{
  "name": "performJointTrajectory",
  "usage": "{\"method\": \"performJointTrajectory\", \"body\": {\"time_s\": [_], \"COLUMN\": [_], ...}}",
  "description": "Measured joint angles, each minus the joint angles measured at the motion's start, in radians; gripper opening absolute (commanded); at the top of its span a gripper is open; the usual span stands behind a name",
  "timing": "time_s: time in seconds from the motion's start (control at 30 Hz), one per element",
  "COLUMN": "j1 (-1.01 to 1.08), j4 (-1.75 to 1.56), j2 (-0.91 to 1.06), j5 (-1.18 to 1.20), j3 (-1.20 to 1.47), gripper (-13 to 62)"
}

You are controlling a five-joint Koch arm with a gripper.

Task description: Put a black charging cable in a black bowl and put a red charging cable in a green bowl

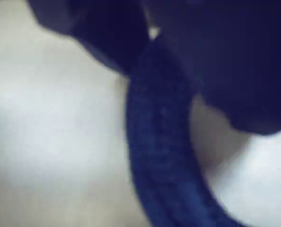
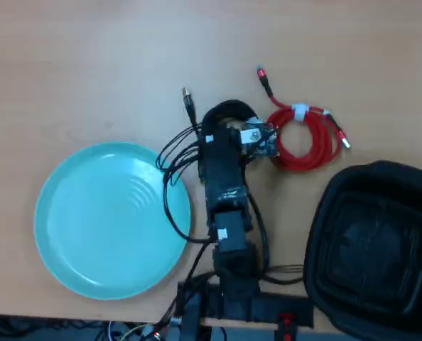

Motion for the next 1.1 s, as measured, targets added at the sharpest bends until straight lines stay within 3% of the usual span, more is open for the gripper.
{"method": "performJointTrajectory", "body": {"time_s": [0.07, 0.13, 0.33, 0.77, 1.1], "j1": [-0.002, -0.003, -0.003, -0.023, 0.150], "j4": [-0.005, -0.005, -0.003, 0.009, -0.114], "j2": [-0.005, -0.006, 0.002, 0.522, 0.591], "j5": [-0.005, -0.002, 0.000, 0.003, -0.040], "j3": [0.000, 0.002, -0.005, 0.015, 0.017], "gripper": [-9.7, -5.8, -6.2, -6.2, -6.2]}}
